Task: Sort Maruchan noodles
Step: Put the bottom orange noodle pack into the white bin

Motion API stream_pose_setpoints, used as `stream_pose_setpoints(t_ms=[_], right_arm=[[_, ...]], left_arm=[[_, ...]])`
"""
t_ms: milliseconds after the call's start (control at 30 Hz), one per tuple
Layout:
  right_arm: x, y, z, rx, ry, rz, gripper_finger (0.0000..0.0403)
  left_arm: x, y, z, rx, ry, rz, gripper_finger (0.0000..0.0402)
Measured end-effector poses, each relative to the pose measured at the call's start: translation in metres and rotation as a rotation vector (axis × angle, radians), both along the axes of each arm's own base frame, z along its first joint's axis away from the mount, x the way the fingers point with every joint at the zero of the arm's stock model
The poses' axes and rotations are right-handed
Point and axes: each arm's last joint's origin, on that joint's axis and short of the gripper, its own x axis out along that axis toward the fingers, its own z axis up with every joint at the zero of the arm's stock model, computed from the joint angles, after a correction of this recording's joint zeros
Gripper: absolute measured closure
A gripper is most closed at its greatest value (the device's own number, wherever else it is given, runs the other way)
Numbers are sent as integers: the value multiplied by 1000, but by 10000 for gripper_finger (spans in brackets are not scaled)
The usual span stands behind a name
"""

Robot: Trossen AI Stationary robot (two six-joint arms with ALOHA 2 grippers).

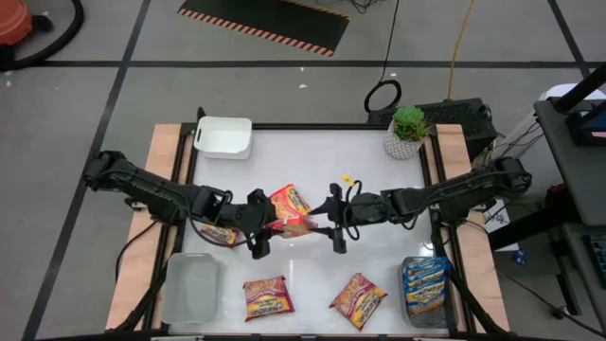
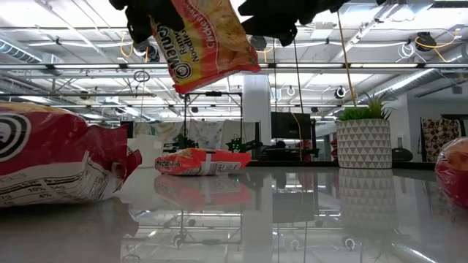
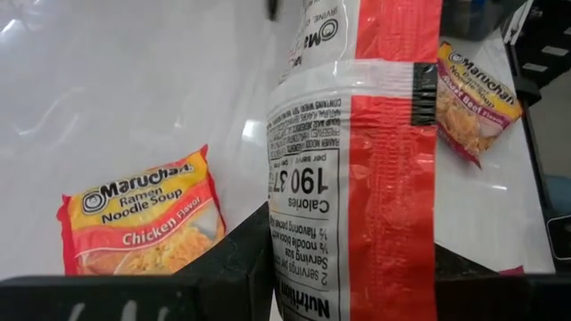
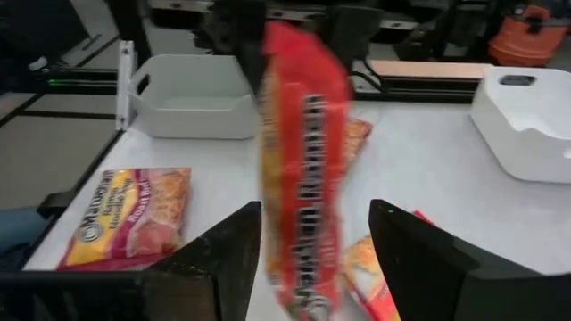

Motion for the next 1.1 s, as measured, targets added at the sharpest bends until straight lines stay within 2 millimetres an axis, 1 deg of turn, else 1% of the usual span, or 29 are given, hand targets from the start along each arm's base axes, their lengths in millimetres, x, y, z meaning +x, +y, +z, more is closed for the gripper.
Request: stream_pose_setpoints(t_ms=[167,333,400,567,700,833,900,1100], right_arm=[[1,-1,2,7,-21,-5,199],[10,1,-7,9,-41,-12,199],[14,-1,-9,8,-62,-35,199],[15,-8,-6,9,-73,-57,199],[15,-7,-4,31,-90,-15,214],[19,-7,-11,81,-62,39,237],[20,-7,-15,74,-48,38,241],[22,-12,-13,69,-82,7,244]], left_arm=[[0,1,0,11,-1,-8,268],[2,5,1,11,-9,14,268],[2,5,1,7,-13,19,268],[2,5,1,13,-14,25,268],[2,5,1,11,-17,18,268],[4,4,4,6,-49,7,268],[5,4,5,2,-64,7,268],[6,4,5,5,-71,14,268]])
